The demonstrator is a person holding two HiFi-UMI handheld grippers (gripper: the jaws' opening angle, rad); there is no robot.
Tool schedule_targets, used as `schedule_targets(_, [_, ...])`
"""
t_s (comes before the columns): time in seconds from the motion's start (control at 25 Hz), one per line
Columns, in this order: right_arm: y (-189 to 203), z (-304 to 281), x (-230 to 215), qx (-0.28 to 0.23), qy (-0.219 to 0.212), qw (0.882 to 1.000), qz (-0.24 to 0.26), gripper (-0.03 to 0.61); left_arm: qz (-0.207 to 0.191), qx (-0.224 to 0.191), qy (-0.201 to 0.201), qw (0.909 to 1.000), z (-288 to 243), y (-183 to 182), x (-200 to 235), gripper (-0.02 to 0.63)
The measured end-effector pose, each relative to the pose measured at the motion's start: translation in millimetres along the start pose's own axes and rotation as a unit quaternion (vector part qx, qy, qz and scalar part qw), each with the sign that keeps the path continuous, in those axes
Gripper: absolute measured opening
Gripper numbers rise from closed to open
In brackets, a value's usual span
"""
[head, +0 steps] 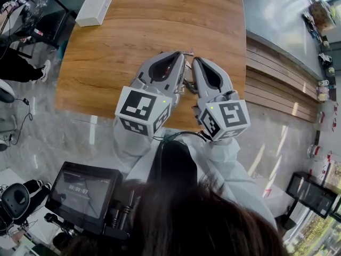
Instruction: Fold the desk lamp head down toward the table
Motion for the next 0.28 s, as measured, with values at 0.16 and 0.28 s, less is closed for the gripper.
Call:
schedule_targets(0.16, [-1,3,5,0.001,-0.002,1.0,0.001,0.0,0.001,0.003,-0.003,1.0,6,1,-1,0.002])
schedule_targets(0.28, [-4,7,12,0.004,-0.002,1.0,0.004,0.0,0.0,0.002,-0.006,1.0,14,0,-2,0.002])
Point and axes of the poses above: the fingertips, and each gripper's own axes: z backward along the fingers, x to its left, y out of its underside, the point moved 6 cm from there along z, backward along the fingers, and after that the axes turned 12 degrees about -y, right-handed, at the moved point
